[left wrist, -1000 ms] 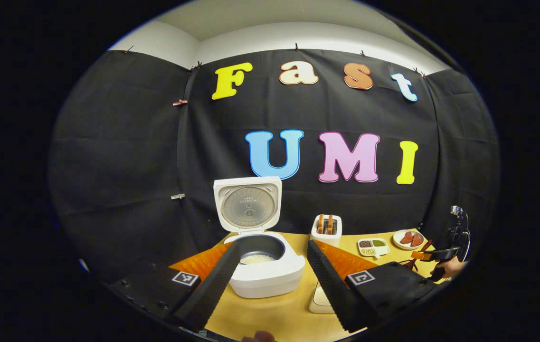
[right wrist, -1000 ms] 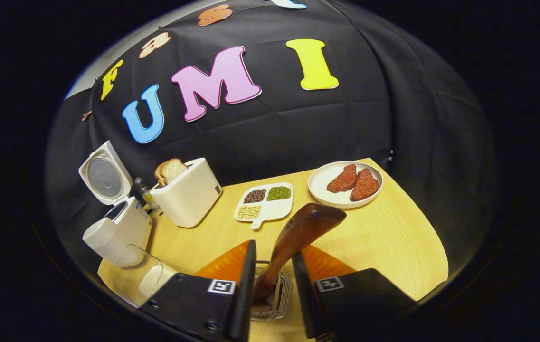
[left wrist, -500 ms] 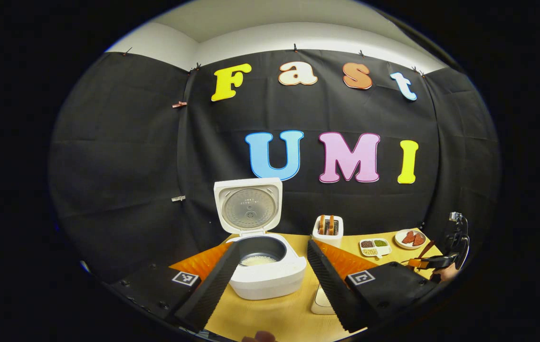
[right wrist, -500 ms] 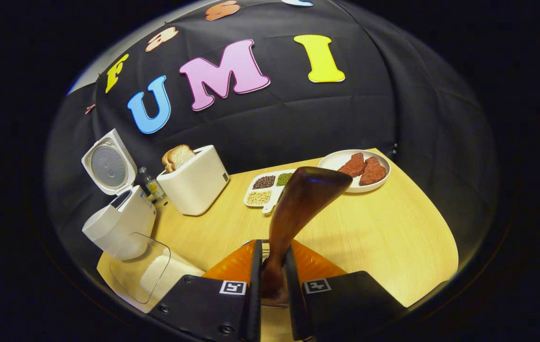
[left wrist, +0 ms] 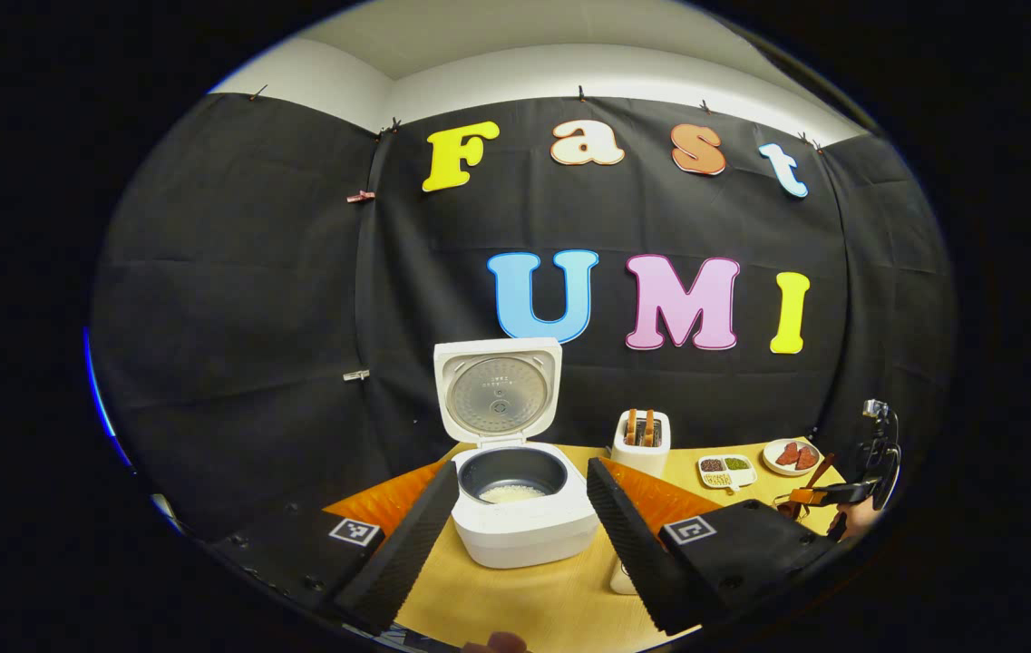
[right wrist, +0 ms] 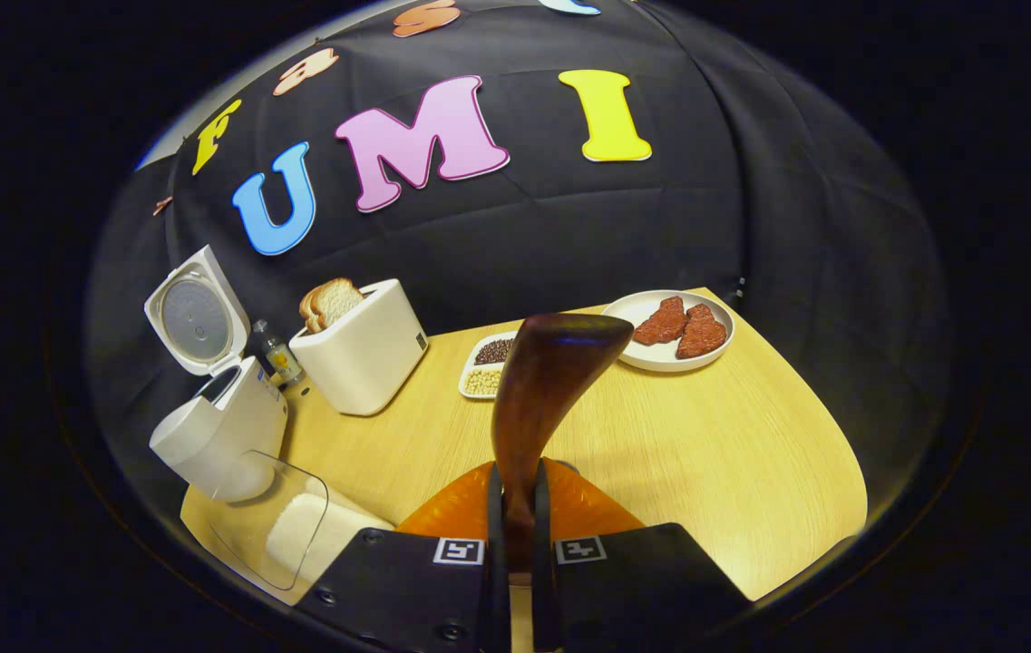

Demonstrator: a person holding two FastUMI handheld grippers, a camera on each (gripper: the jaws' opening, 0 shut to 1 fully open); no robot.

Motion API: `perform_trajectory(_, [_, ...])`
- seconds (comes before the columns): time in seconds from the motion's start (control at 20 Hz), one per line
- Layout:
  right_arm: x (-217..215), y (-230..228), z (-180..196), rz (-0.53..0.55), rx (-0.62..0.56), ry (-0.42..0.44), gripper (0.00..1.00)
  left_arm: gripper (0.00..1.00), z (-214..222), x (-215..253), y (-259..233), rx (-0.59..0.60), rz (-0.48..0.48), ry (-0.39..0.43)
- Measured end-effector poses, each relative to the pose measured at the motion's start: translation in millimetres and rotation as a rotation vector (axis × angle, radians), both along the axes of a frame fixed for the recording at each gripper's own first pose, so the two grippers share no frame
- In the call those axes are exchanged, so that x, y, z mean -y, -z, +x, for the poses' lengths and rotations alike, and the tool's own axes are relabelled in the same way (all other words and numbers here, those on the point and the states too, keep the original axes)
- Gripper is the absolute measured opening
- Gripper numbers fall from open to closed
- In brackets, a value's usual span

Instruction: Close the left gripper, press the button to open the rice cooker; take a wooden spoon from the chopstick holder with the right hand, scoop a spoonful of rice and pour it into the rice cooker, then put the wooden spoon back into the chopstick holder.

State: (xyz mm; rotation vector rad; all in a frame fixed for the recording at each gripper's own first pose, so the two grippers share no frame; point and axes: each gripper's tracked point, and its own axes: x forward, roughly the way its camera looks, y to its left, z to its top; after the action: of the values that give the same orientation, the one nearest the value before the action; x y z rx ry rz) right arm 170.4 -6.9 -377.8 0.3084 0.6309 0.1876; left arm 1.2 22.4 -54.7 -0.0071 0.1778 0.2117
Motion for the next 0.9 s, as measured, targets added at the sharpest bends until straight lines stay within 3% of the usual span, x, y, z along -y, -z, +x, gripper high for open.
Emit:
perform_trajectory(0.4, [16.2, -103.1, 1.5, -0.028, 0.153, 0.088, 0.14, 0.98, -17.8, -26.9, 8.1, 0.014, -0.012, 0.061])
perform_trajectory(0.65, [-22.6, -169.1, -18.5, 0.001, 0.229, 0.054, 0.13, 0.98, -21.3, -41.7, 12.9, 0.02, -0.018, 0.108])
perform_trajectory(0.9, [-87.1, -200.3, -37.5, 0.038, 0.259, -0.02, 0.13, 0.98, -26.1, -55.3, 18.0, 0.029, -0.05, 0.116])
